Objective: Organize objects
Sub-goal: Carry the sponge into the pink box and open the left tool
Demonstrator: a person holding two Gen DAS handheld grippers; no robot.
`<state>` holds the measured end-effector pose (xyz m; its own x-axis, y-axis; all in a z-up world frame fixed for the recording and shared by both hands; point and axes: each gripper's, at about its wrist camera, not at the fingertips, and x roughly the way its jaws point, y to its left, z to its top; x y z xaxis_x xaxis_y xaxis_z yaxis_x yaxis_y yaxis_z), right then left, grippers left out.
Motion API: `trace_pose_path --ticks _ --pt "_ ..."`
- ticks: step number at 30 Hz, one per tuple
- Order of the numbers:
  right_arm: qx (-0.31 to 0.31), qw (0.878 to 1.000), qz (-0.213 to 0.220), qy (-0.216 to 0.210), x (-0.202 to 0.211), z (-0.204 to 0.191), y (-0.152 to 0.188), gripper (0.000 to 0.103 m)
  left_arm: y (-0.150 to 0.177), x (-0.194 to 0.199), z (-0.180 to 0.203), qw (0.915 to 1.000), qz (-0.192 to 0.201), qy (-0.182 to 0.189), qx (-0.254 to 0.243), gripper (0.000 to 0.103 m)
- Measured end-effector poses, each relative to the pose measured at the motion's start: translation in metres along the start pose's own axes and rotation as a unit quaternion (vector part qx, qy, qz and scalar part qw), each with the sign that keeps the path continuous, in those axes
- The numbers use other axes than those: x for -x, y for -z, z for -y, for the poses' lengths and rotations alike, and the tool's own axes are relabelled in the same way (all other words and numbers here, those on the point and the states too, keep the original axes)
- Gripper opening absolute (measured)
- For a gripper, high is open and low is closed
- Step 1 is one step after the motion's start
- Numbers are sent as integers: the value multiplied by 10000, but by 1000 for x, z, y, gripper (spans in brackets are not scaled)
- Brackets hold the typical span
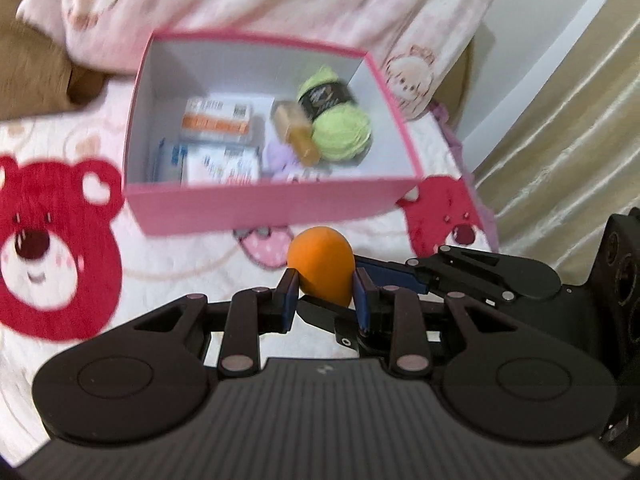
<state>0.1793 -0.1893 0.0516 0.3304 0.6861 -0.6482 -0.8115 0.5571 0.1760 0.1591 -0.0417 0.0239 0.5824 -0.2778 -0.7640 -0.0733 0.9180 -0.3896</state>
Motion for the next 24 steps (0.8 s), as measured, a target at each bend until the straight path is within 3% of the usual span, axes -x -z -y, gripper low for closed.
trace_pose_path --ticks 9,16,24 --pt "67 9996 66 258 5 18 -62 42 -72 11 13 9999 51 -107 -53 28" --pt "-570 9976 -312 248 -21 55 -99 42 -116 -19 12 9998 -26 -164 72 28" --pt "-612 9965 -494 292 -66 81 -110 41 -144 -64 -16 9985 -73 -24 545 28"
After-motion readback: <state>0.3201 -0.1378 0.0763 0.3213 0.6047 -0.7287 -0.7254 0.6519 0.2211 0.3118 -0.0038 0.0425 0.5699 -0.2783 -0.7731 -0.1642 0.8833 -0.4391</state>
